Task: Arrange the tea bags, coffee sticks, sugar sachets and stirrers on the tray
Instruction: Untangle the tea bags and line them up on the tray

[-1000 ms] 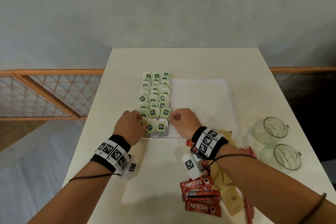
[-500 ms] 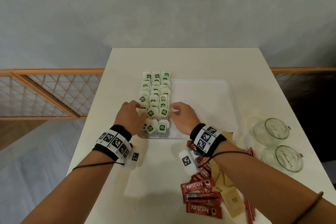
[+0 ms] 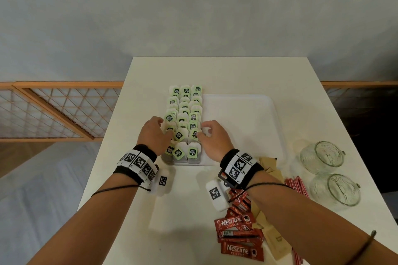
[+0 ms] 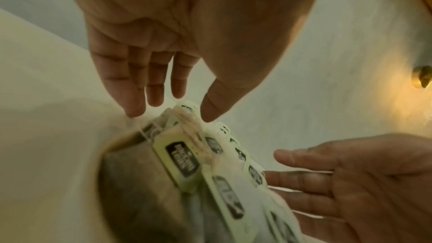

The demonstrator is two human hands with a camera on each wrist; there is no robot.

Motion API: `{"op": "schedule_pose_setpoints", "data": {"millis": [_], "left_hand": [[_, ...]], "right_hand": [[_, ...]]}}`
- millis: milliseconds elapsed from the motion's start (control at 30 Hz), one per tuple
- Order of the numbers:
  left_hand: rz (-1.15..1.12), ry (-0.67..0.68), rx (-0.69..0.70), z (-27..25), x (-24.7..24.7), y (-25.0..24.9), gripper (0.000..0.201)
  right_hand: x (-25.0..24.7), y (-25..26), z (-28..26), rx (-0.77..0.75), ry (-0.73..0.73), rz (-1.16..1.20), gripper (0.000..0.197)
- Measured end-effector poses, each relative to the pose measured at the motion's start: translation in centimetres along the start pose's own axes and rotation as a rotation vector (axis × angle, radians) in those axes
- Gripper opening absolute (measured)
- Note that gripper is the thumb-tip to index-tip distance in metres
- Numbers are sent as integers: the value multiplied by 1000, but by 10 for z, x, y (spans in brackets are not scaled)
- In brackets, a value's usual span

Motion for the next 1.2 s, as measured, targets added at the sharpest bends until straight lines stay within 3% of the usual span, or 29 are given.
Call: {"op": "schedule_pose_setpoints", "data": {"millis": [133, 200, 300, 500, 633, 700, 767, 833, 900, 933, 1033, 1067, 1100, 1200], "left_hand": [[-188, 82, -42, 3, -1, -6, 66], [-231, 104, -52, 5, 1, -10, 63], [-204, 98, -16, 10, 6, -13, 12], [-229, 108, 26, 12, 4, -16, 28], [-234, 76, 25, 17, 3, -17, 12], [-214, 55, 31, 18, 2, -20, 36], [-217, 53, 42, 19, 2, -23, 44], [-222, 55, 44, 19, 3, -24, 33], [-241, 81, 46, 19, 5, -22, 7], [-239, 76, 56, 20, 6, -21, 18], [-252, 66, 83, 21, 7, -21, 9], [-245, 54, 81, 22, 7, -20, 20], [-250, 43, 96, 22, 6, -21, 28], [-270, 49, 75, 26, 4, -21, 23]], "right_hand": [[4, 9, 2, -8, 18, 75, 49], [14, 11, 3, -20, 24, 77, 52], [23, 15, 3, -24, 63, 97, 58], [20, 15, 6, -51, 81, 79, 58], [7, 15, 15, -71, 48, 92, 52], [3, 14, 21, -71, 31, 87, 50], [5, 17, 24, -75, 32, 73, 52], [9, 17, 27, -77, 35, 71, 53], [14, 16, 29, -87, 55, 78, 55], [15, 17, 29, -84, 67, 73, 57], [17, 14, 31, -79, 86, 63, 62], [17, 14, 32, -81, 91, 54, 62], [17, 14, 34, -87, 85, 42, 58], [11, 10, 44, -90, 38, 75, 38]]}}
Point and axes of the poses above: each hand's wrist, its own z-axis towards the middle knuckle, its own x-axis out of the palm, y = z × x, the point moved 5 cm from there along z, towards the middle knuckle, and after that the axes turned 13 degrees about -x, right-handed, at the moved point
